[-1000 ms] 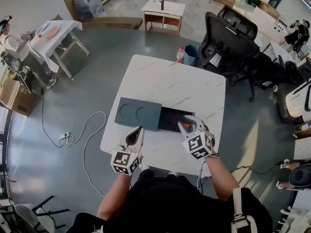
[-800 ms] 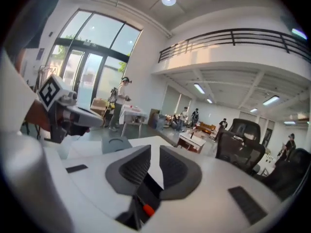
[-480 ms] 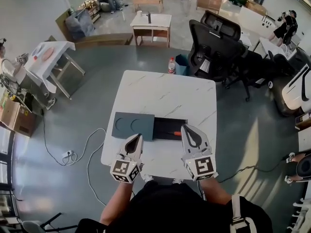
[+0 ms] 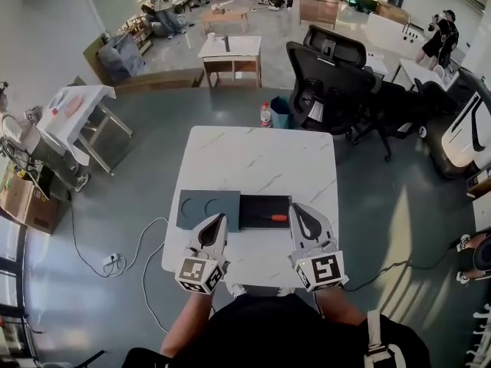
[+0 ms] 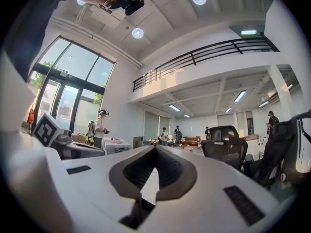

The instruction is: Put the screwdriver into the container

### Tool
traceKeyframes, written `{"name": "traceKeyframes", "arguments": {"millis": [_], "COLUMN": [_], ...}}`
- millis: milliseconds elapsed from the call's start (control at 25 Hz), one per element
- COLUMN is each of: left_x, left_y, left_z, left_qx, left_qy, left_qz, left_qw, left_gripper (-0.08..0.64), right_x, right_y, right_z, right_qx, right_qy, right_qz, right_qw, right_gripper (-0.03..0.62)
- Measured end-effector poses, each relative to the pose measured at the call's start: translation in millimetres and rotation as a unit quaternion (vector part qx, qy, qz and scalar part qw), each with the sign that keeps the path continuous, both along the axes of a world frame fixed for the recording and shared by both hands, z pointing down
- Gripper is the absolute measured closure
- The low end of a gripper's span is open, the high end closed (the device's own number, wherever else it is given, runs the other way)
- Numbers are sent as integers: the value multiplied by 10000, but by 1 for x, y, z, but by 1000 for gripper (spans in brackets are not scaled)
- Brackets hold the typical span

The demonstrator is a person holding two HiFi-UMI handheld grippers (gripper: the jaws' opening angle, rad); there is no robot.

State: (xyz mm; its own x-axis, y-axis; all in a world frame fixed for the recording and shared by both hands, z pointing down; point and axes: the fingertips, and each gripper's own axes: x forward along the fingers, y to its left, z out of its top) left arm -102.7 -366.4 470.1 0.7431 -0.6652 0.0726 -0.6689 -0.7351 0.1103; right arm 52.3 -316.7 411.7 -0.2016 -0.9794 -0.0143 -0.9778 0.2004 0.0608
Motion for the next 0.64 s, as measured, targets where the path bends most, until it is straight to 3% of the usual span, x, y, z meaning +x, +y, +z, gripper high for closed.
{"name": "traceKeyframes", "arguments": {"millis": [440,640], "left_x": [1,0], "left_y": [-3,-4], "left_z": [-5,-4], "left_qx": [25,42], "left_qy": [11,-22], "left_qz": [-18,-65], "left_qw": [10000,10000], "left_gripper": [551,551], "right_x": [1,3], "right_y": [-2,-5], "right_z": [-13,-9], "right_qx": [211,137], "right_qy": [629,646], "right_qz": [9,-22], "right_qw": [9978,9978], "right_gripper": [586,586]}}
